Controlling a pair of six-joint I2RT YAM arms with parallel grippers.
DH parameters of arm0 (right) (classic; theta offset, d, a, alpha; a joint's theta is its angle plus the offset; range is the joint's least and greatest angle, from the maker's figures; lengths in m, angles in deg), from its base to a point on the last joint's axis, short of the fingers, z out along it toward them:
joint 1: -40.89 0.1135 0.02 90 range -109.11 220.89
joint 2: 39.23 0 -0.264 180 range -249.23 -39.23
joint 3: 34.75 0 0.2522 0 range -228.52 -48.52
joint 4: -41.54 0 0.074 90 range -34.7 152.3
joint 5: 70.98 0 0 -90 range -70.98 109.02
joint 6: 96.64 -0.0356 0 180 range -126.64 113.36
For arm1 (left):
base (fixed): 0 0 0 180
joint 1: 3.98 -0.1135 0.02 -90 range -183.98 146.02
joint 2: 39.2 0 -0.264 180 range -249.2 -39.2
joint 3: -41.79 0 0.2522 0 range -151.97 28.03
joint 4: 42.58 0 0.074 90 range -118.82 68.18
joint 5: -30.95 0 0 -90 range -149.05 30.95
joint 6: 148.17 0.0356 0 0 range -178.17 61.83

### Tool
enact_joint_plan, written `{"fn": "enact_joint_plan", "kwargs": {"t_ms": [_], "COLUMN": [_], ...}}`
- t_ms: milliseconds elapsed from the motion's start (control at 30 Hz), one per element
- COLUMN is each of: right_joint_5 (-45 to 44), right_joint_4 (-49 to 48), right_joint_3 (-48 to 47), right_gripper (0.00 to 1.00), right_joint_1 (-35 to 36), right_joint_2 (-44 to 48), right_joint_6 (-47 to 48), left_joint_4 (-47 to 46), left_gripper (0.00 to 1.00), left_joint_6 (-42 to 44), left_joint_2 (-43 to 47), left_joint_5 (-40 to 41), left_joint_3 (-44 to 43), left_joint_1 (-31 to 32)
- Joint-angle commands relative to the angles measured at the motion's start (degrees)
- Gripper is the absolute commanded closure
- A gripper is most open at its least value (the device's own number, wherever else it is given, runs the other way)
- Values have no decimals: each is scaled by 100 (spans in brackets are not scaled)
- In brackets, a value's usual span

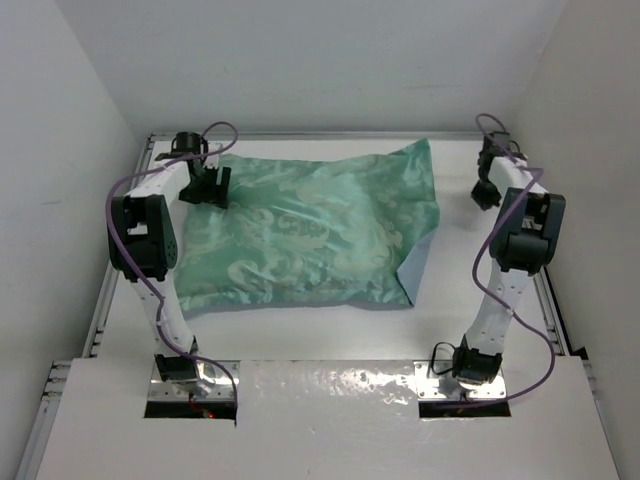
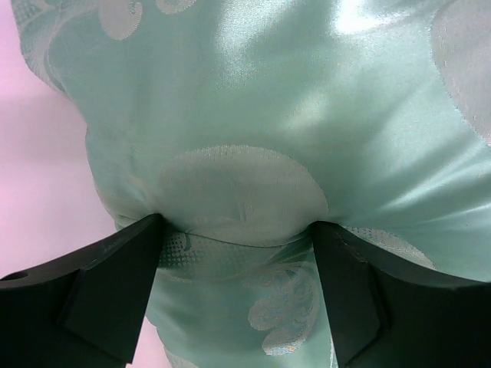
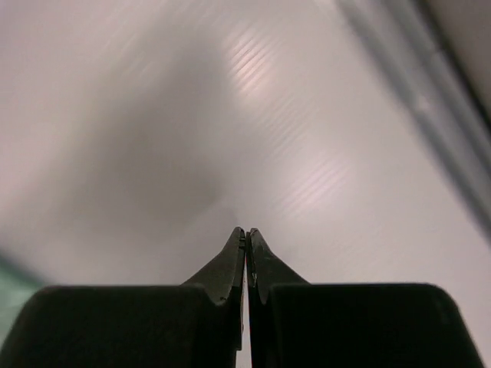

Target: Put the pillow into the pillowcase

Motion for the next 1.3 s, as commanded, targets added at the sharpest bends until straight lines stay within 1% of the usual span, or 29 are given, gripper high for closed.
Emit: {"fn": "enact_joint_plan", "kwargs": {"t_ms": [0, 67, 133, 167, 200, 233, 267, 300, 333, 367, 400, 433, 467, 533, 600, 633, 700, 800, 867, 933, 967, 1033, 1067, 1100, 1133, 1167, 1200, 1267], "right_joint_5": [-687, -600, -442, -224, 214, 357, 472, 569, 648, 849, 1260, 1464, 1631, 2034, 2169, 2160, 2038, 1950, 1871, 1748, 1460, 1134, 880, 781, 615, 344, -364, -983], "right_joint_4": [155, 41, 5, -12, -65, -257, -337, -468, -548, -627, -810, -908, -1022, -1260, -1322, -1296, -1243, -1322, -1496, -1612, -1499, -1271, -965, -831, -743, -585, -523, -461], "right_joint_3": [-208, -111, -136, -128, -76, 3, 161, 232, 302, 399, 417, 408, 382, 225, 154, 162, 337, 1048, 1733, 2338, 2464, 2693, 2754, 2816, 3008, 3106, 3237, 3308], "right_gripper": [100, 100, 100, 100, 100, 100, 100, 99, 99, 98, 97, 97, 96, 96, 98, 99, 100, 100, 100, 100, 100, 100, 100, 100, 100, 100, 100, 100], "right_joint_1": [-381, -627, -655, -559, -445, -296, 158, 441, 983, 1284, 1540, 1969, 2121, 2376, 2412, 2412, 2421, 2412, 2404, 2369, 2325, 1975, 1782, 1292, 1113, 877, 657, 497], "right_joint_2": [588, 756, 915, 985, 1159, 1274, 1389, 1503, 1713, 1811, 1933, 1961, 1961, 1778, 1549, 1348, 1223, 1240, 1424, 1565, 1618, 1653, 1679, 1819, 1942, 2100, 2458, 2794], "right_joint_6": [-18, -10, 156, 462, 665, 893, 1435, 1649, 1843, 2167, 2266, 2319, 2233, 1848, 1574, 1442, 1336, 1204, 967, 800, 721, 335, 116, -78, -419, -510, -580, -607], "left_joint_4": [-266, -284, -293, -293, -328, -328, -320, -267, -223, -171, -83, -39, 23, 84, 164, 173, 164, 120, 102, 85, 76, 85, 76, 67, 67, 58, 58, 58], "left_gripper": [25, 25, 24, 24, 24, 23, 23, 23, 23, 23, 23, 23, 23, 23, 22, 22, 22, 22, 22, 22, 22, 22, 22, 22, 22, 22, 22, 22], "left_joint_6": [-61, -16, 89, 107, 133, 151, 194, 230, 282, 387, 475, 546, 642, 661, 652, 652, 652, 669, 678, 678, 678, 713, 713, 731, 774, 801, 819, 863], "left_joint_2": [-381, -364, -285, -206, -180, -162, -188, -223, -284, -407, -469, -530, -627, -732, -768, -751, -716, -671, -689, -715, -724, -742, -742, -742, -742, -742, -742, -724], "left_joint_5": [1064, 1004, 628, 504, 398, 214, 178, 169, 151, 151, 142, 160, 186, 212, 186, 186, 221, 318, 318, 529, 564, 678, 722, 792, 827, 871, 941, 968], "left_joint_3": [147, 138, 112, 68, 24, -37, -203, -309, -554, -687, -801, -1003, -1092, -1320, -1470, -1479, -1471, -1409, -1409, -1409, -1418, -1427, -1427, -1427, -1427, -1427, -1427, -1435], "left_joint_1": [-460, -460, -469, -460, -469, -460, -469, -469, -469, -451, -434, -416, -373, -355, -337, -328, -311, -284, -293, -293, -293, -293, -293, -302, -302, -293, -293, -302]}}
